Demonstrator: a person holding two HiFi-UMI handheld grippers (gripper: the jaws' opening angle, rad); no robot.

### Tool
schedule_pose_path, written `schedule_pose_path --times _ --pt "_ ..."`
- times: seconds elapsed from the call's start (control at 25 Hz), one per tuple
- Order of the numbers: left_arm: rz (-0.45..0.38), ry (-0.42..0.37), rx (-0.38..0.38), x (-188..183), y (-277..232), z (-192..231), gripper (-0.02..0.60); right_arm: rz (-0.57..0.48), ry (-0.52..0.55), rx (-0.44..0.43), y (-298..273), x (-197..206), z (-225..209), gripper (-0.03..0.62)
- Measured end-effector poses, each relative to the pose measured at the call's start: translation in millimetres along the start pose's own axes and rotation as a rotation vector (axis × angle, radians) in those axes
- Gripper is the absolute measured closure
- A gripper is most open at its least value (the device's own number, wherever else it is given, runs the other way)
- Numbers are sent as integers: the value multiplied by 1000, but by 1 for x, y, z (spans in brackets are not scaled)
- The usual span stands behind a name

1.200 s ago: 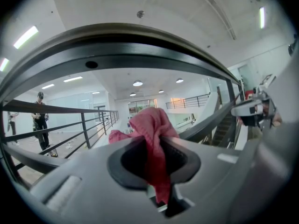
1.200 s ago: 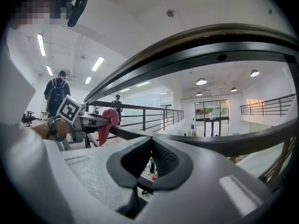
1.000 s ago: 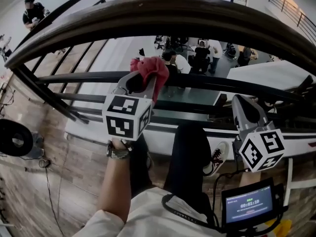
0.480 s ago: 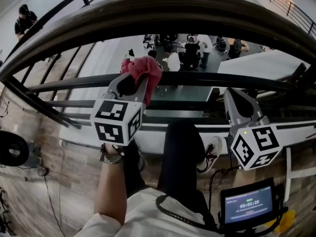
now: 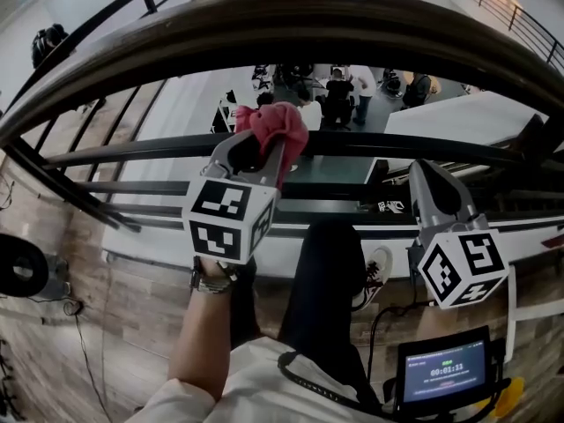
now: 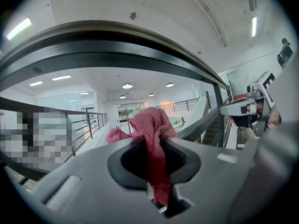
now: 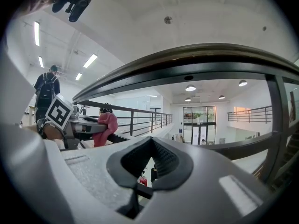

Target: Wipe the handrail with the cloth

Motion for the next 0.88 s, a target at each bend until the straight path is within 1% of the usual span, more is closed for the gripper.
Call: schedule_pose_path --times 0.2,0.4,0.48,0.64,0.76,0.88 --pt "10 -8 35 -5 -13 -17 509 -4 -5 14 4 -5 -11 591" --pt "-10 -25 47 -6 -22 -31 510 11 2 20 14 -2 -20 591" --pt "-3 -29 51 -8 -29 -39 510 19 2 31 23 0 -33 591" --pt "24 -36 49 -10 -34 -47 509 22 -20 65 40 2 -57 591" --pt "24 -33 31 -9 -24 -43 509 44 -46 93 55 12 -61 591" --pt "21 -30 9 -10 -19 -41 509 86 -74 92 67 29 -65 591"
Point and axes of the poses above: the fingertips, and each gripper's own axes: y backward along the fingers, z to its left, x out of its underside, the point moved 8 cm from there along y, backward along the fingers, and after that the axes turned 15 degrees about -z, right-handed, at the moved point
